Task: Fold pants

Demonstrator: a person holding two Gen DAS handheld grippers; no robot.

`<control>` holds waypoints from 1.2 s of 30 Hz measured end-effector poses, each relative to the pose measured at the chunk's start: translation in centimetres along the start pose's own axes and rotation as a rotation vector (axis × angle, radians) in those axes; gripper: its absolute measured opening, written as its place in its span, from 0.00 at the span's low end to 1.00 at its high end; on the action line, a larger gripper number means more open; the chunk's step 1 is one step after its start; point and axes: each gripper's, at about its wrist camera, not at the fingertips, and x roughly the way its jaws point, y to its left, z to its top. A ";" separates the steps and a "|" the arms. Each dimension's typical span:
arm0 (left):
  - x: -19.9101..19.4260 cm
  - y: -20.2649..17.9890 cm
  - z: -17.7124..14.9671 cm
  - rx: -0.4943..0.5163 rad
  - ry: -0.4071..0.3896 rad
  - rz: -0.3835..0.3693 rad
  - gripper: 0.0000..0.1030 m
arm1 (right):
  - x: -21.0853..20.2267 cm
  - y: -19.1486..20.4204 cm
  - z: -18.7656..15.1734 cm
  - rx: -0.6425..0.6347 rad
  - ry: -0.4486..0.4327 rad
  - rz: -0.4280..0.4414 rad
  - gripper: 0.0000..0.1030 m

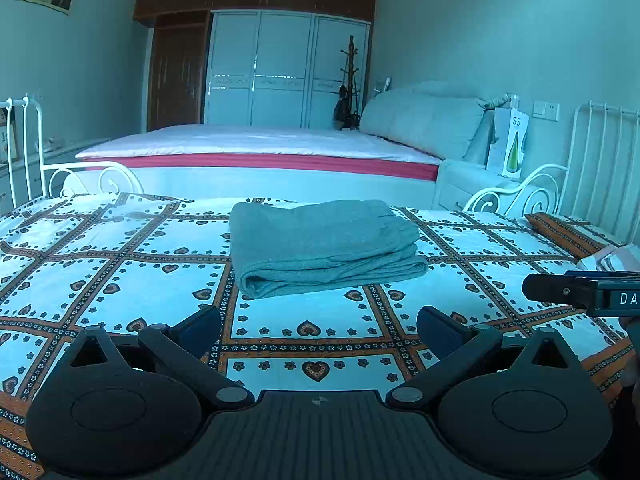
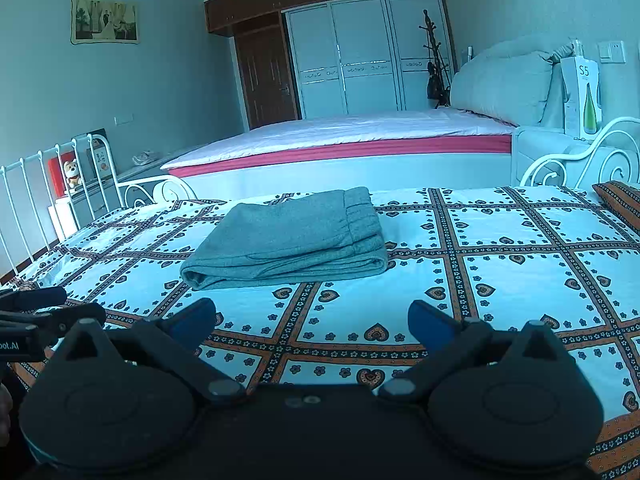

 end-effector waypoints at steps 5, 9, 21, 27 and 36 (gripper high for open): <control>0.0 0.0 0.0 0.000 0.000 -0.001 1.00 | 0.0 0.0 0.0 0.000 0.000 0.000 0.94; 0.0 0.0 0.0 0.000 -0.001 0.000 1.00 | 0.0 0.0 0.0 0.000 0.000 0.000 0.94; -0.2 -0.1 0.0 0.000 -0.006 0.000 1.00 | -0.1 0.1 0.0 0.000 -0.001 -0.001 0.94; -0.3 0.4 0.2 -0.003 -0.032 0.010 1.00 | -0.1 0.1 0.0 -0.001 0.000 -0.001 0.94; -0.2 0.4 0.2 0.005 -0.044 0.002 1.00 | -0.1 0.2 0.0 0.000 0.000 -0.002 0.94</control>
